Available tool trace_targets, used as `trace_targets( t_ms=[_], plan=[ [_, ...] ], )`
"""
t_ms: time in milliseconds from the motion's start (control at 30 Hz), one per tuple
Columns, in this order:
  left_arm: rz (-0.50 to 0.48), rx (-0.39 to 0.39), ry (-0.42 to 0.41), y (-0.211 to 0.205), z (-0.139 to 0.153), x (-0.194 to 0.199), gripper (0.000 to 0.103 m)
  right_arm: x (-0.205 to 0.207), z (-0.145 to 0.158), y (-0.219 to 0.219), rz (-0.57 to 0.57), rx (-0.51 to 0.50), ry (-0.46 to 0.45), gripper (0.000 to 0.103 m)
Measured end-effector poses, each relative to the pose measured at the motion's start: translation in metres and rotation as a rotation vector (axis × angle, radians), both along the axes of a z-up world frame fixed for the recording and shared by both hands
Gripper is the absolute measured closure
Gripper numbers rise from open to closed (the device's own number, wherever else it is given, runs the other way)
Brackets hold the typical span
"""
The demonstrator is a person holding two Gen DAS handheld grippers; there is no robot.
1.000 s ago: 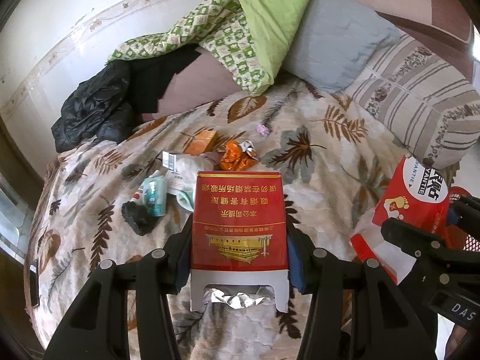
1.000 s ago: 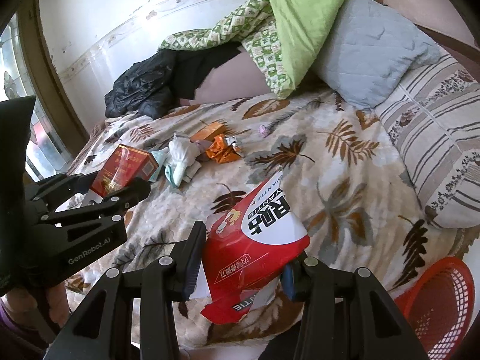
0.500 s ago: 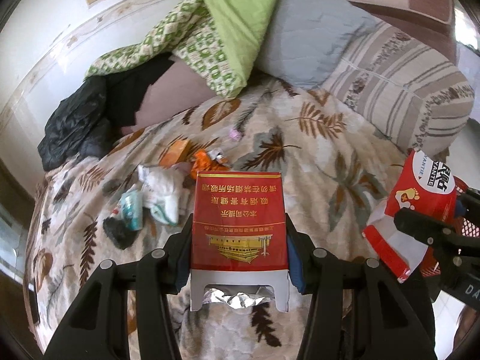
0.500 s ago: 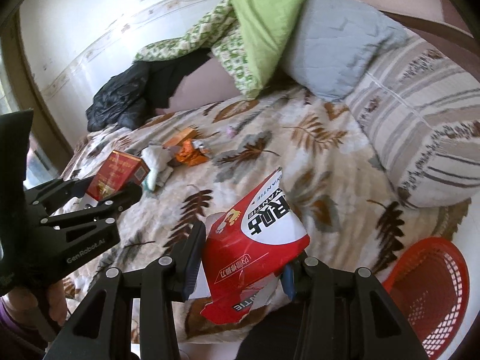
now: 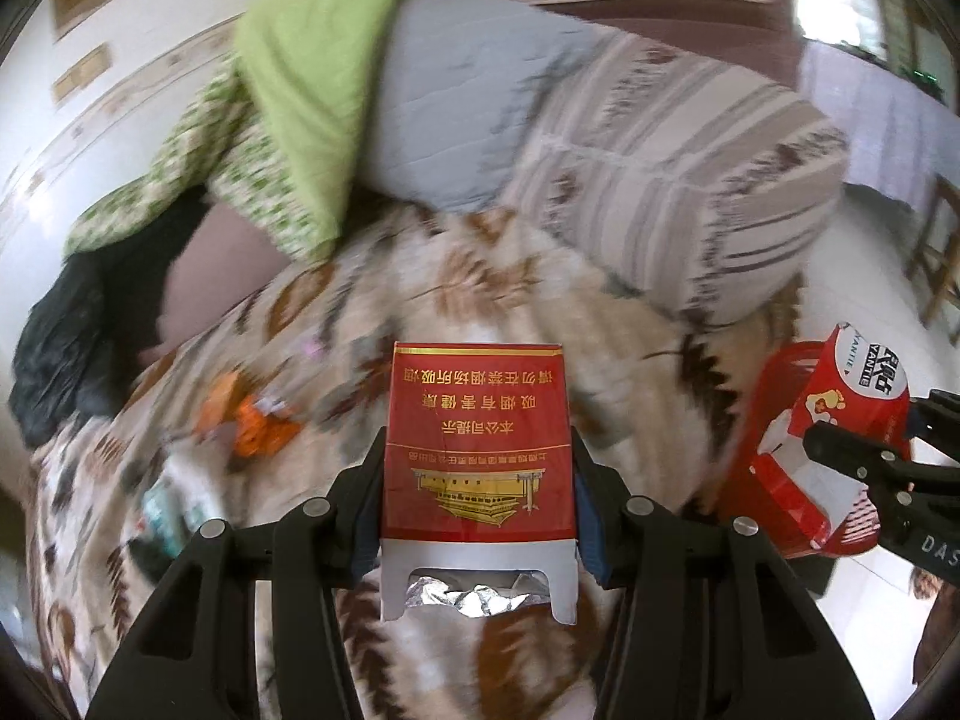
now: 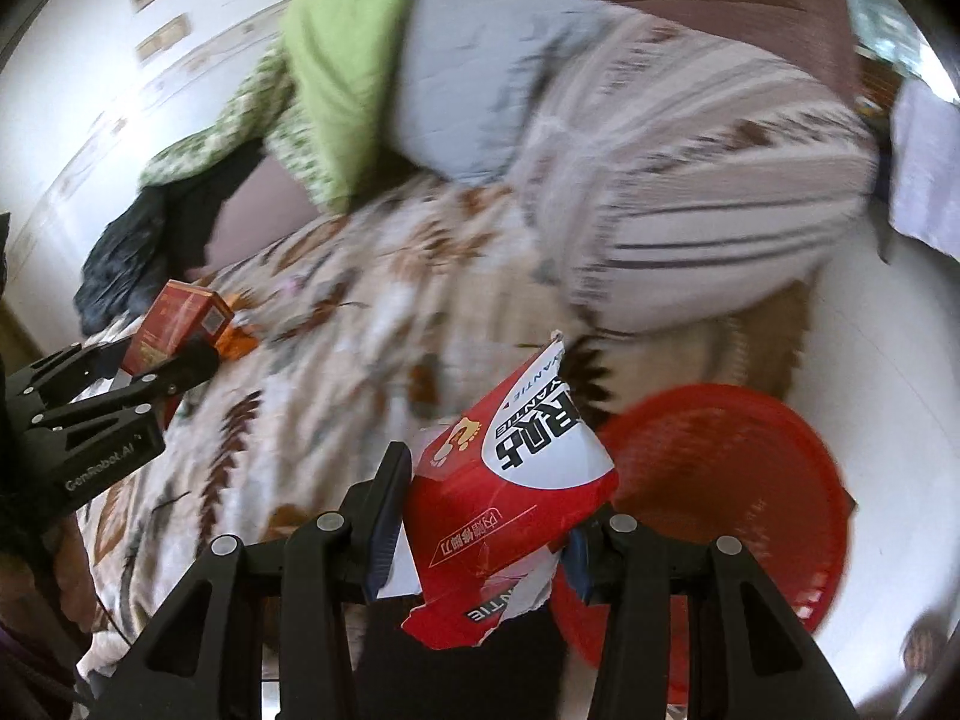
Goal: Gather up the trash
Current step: 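Carry the red box and snack bag toward the red basket on the floor, then open both tools over the red basket to drop the box and bag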
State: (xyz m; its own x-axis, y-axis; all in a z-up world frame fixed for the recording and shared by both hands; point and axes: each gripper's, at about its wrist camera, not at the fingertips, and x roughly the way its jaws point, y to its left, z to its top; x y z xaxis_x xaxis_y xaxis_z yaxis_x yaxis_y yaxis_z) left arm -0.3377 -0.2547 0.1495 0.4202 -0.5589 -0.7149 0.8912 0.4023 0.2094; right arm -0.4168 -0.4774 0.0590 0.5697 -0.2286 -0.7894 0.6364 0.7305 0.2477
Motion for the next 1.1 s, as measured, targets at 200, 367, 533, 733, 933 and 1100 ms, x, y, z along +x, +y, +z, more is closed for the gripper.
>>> trace_targets(
  t_ms=[200, 367, 533, 733, 933, 1100],
  plan=[
    [-0.155, 0.014, 0.048, -0.046, -0.004, -0.044, 0.052, -0.055, -0.003, -0.037, -0.152, -0.031, 0.041, 0.055],
    [-0.27, 0.037, 0.13, -0.081, -0.014, -0.078, 0.052, -0.092, -0.018, -0.064, -0.252, -0.007, 0.071, 0.055],
    [-0.363, 0.067, 0.245, -0.108, -0.036, -0.101, 0.051, -0.105, -0.03, -0.078, -0.281, 0.019, 0.077, 0.055],
    [-0.393, 0.061, 0.317, -0.116, -0.05, -0.108, 0.03, -0.106, -0.034, -0.084, -0.298, 0.033, 0.072, 0.039],
    [-0.374, 0.037, 0.309, -0.103, -0.046, -0.1, 0.026, -0.109, -0.038, -0.086, -0.331, 0.062, 0.072, 0.033],
    [-0.317, 0.026, 0.252, -0.085, -0.039, -0.088, 0.025, -0.109, -0.024, -0.081, -0.344, 0.026, 0.083, 0.033]
  ],
)
